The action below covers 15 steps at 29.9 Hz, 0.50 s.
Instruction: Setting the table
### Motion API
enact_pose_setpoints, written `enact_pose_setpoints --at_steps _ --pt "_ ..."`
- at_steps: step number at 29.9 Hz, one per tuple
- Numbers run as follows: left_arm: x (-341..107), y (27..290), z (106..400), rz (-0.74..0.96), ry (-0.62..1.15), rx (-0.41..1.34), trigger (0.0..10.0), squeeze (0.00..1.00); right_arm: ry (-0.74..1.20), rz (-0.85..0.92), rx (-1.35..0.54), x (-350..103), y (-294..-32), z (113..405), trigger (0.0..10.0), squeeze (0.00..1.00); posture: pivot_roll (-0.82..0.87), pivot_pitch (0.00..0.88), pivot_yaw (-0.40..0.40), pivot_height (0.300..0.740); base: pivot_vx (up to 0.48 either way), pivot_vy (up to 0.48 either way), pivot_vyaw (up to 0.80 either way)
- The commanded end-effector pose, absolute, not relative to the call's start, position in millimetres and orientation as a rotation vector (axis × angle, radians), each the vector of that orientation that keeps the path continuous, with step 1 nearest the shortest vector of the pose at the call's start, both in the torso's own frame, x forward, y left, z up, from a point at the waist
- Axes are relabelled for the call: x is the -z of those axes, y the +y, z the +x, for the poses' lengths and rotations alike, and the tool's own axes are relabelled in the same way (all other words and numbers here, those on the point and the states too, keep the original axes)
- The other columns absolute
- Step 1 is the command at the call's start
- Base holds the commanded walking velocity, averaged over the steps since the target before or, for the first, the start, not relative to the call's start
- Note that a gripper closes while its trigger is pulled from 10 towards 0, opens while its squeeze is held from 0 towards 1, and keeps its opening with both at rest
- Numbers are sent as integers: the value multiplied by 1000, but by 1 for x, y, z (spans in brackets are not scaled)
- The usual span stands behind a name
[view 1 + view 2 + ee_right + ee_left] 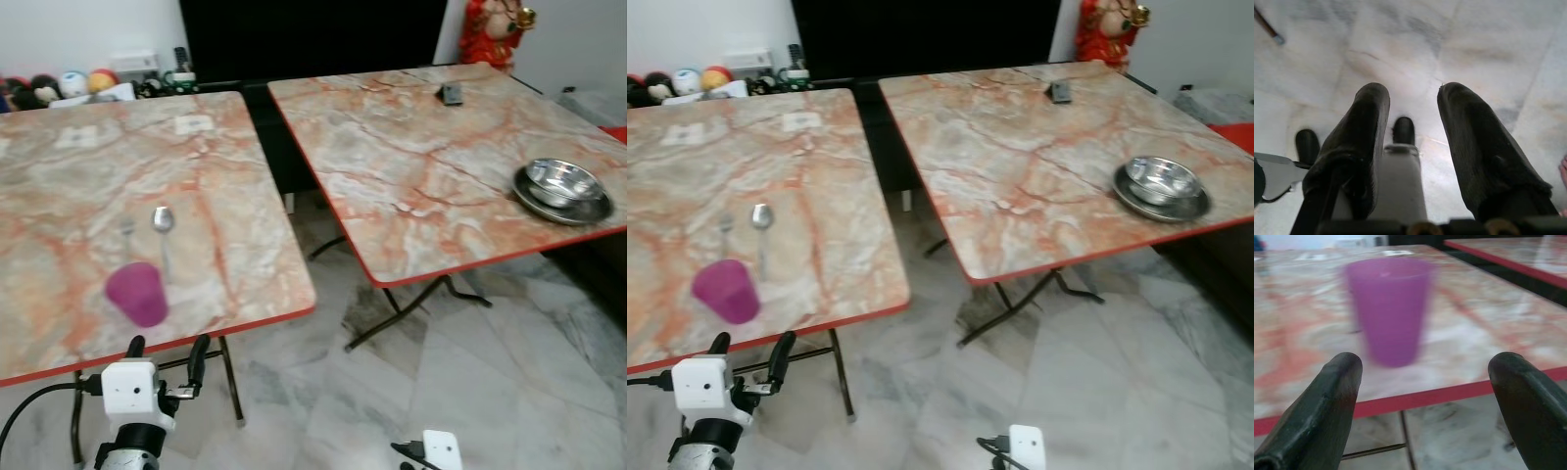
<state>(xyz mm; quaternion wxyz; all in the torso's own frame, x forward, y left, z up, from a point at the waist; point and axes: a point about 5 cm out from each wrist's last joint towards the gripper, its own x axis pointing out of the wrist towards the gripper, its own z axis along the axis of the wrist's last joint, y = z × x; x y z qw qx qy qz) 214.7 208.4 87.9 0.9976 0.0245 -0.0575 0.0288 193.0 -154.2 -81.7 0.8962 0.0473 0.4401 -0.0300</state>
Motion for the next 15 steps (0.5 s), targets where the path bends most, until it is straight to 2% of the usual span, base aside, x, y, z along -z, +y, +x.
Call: enact_pose_setpoints --at_steps 1,6,15 --pt "-89 213 212 68 -109 -68 10000 0 925 107 43 84 -146 189 10000 0 82 92 -19 740 0 480 0" --pt "-88 213 212 70 -106 -66 10000 0 926 107 42 84 -146 189 10000 0 82 92 -19 740 0 460 0" --pt "-88 209 213 74 -103 -38 10000 0 927 107 50 84 -146 189 10000 0 84 94 -20 740 0 0 0"
